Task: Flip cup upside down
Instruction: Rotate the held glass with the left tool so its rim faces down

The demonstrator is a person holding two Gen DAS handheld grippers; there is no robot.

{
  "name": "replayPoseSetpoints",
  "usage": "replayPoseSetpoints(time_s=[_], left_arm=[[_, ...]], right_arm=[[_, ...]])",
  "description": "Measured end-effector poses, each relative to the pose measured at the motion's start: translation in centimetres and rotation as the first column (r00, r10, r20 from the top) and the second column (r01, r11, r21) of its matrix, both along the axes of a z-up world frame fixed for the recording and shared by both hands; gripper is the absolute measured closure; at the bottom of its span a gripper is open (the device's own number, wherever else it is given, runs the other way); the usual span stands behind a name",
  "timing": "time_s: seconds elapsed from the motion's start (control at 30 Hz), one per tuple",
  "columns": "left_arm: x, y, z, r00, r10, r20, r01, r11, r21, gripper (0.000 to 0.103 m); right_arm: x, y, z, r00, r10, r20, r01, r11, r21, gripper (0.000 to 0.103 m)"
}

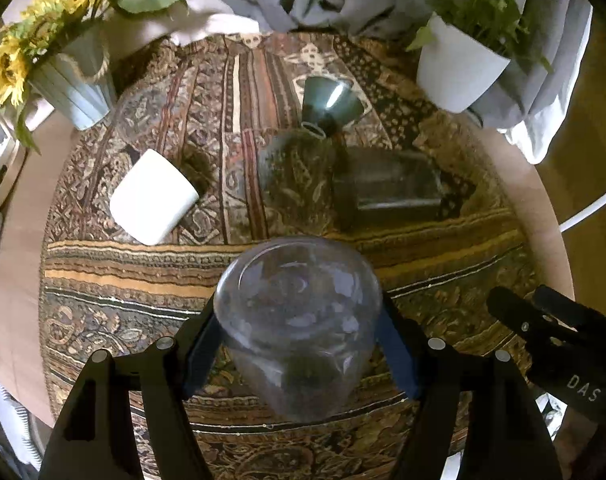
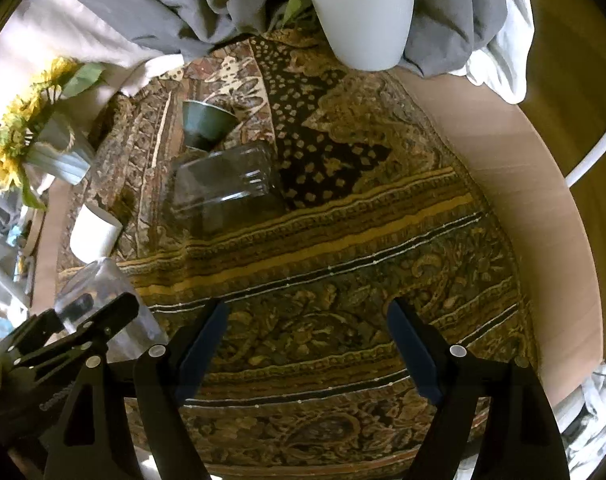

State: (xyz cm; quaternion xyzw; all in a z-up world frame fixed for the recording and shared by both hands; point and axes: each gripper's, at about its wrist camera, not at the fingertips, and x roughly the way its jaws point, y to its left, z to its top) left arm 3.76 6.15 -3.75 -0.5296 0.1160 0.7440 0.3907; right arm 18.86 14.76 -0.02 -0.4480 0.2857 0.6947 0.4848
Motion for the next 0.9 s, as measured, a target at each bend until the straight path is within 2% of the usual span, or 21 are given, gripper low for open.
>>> replayPoseSetpoints(time_s=[0.13, 0.23, 0.43, 0.6, 0.9], left_arm=[[-0.2, -0.4, 0.7, 1.0, 0.015, -0.016, -0.014, 0.999, 0.033, 0.032], [-0.1, -0.3, 0.9, 0.998, 0.022, -0.06, -0.02, 0.999, 0.033, 0.032], [-0.1, -0.6, -0.3, 0.999, 0.037, -0.031, -0.036, 0.999, 0.033, 0.032], [1.0, -1.3, -0.4, 0.997, 0.042, -0.061, -0.04, 0.999, 0.034, 0.031], [2.4, -1.9, -0.5, 0.998, 0.028, -0.06, -0.027, 0.999, 0.017, 0.031]], right_arm=[[-0.3, -0.2, 0.6, 1.0, 0.013, -0.001, -0.013, 1.0, 0.024, 0.021], [-0.5, -0.3, 1.0, 1.0, 0.025, 0.0, -0.025, 0.999, 0.041, 0.021], [-0.5, -0.6, 1.1, 0.999, 0.033, 0.026, -0.034, 0.998, 0.062, 0.021], [-0.3, -1.1, 1.2, 0.997, 0.051, 0.052, -0.055, 0.995, 0.079, 0.021], [0.1, -1.7, 0.7, 0.995, 0.063, 0.076, -0.068, 0.995, 0.068, 0.021]])
